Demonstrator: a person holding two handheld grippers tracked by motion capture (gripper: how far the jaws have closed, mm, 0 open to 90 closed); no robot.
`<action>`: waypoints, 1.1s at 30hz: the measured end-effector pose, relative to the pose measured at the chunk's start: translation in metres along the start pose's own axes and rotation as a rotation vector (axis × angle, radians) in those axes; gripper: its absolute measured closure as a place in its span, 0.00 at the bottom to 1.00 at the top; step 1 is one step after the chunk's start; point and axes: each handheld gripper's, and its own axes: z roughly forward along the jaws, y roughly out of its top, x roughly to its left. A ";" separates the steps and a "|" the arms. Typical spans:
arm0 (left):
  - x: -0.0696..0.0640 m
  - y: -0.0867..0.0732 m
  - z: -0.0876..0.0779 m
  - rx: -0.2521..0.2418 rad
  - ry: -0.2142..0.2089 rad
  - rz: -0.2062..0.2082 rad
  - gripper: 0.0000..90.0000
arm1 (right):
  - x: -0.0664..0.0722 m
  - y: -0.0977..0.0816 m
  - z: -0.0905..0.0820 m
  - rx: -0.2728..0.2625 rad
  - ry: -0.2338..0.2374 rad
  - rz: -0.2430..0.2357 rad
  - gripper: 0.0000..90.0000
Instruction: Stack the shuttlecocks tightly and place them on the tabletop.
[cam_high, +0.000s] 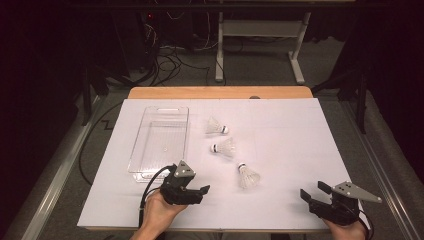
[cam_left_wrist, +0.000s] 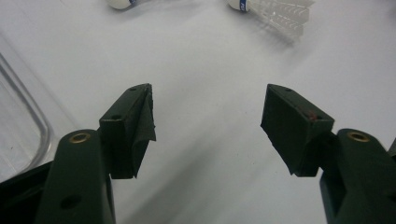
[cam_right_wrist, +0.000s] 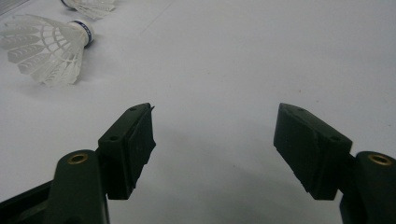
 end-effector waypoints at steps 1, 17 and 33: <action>0.000 -0.001 -0.001 -0.004 0.001 0.007 0.39 | 0.000 0.000 0.000 0.000 0.000 -0.002 0.33; -0.001 -0.020 -0.015 -0.030 0.028 0.012 0.41 | 0.000 0.000 0.000 -0.001 -0.001 0.000 0.33; 0.004 -0.030 -0.024 -0.050 0.042 -0.003 0.41 | 0.000 0.000 -0.001 -0.001 -0.003 0.001 0.33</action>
